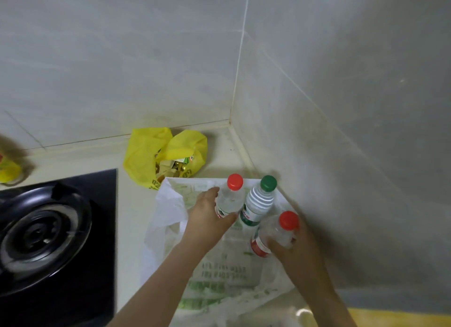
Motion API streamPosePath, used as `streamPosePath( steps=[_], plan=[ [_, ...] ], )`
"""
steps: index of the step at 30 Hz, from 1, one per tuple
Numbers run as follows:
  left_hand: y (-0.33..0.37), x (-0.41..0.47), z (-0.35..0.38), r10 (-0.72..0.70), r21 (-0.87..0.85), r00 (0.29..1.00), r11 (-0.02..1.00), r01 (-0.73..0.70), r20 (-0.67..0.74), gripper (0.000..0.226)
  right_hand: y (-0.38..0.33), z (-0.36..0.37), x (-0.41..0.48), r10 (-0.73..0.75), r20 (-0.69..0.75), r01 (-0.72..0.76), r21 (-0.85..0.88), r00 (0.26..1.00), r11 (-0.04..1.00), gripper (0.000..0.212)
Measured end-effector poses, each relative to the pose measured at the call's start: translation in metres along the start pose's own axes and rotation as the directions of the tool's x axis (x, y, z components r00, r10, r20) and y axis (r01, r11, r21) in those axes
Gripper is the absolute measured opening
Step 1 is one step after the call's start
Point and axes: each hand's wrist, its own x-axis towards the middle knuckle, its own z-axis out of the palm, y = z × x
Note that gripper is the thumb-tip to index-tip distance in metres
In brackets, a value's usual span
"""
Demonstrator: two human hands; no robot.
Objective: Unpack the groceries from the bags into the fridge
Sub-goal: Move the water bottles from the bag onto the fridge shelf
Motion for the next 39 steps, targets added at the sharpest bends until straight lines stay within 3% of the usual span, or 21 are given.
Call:
streamPosePath(
  steps=[2, 9, 19, 28, 33, 39],
  plan=[
    [0.000, 0.007, 0.005, -0.002, 0.005, 1.000, 1.000, 0.002, 0.009, 0.076, 0.004, 0.003, 0.001, 0.023, 0.020, -0.024, 0.001, 1.000, 1.000, 0.035],
    [0.002, 0.024, 0.016, -0.003, -0.020, 1.000, 1.000, 0.003, 0.025, 0.073, 0.010, 0.009, 0.003, 0.034, -0.014, -0.034, -0.020, 0.999, 0.999, 0.053],
    [-0.005, 0.030, 0.022, -0.016, -0.043, 1.000, 0.999, 0.017, 0.023, 0.060, 0.023, 0.016, 0.008, 0.132, -0.013, -0.132, 0.004, 0.991, 0.991, 0.057],
    [-0.019, 0.004, 0.023, -0.001, -0.026, 0.998, 1.000, 0.003, 0.070, 0.056, 0.027, 0.016, 0.008, 0.163, -0.017, -0.163, -0.001, 0.986, 0.987, 0.066],
    [-0.025, -0.012, 0.019, 0.014, -0.077, 0.997, 0.997, -0.008, 0.080, 0.064, 0.020, 0.012, 0.003, 0.162, -0.014, -0.162, -0.004, 0.987, 0.987, 0.056],
    [-0.026, -0.031, 0.003, -0.037, -0.122, 0.999, 0.992, 0.041, 0.035, 0.058, 0.008, 0.013, -0.010, 0.178, 0.008, -0.178, 0.024, 0.984, 0.984, 0.069]
  ],
)
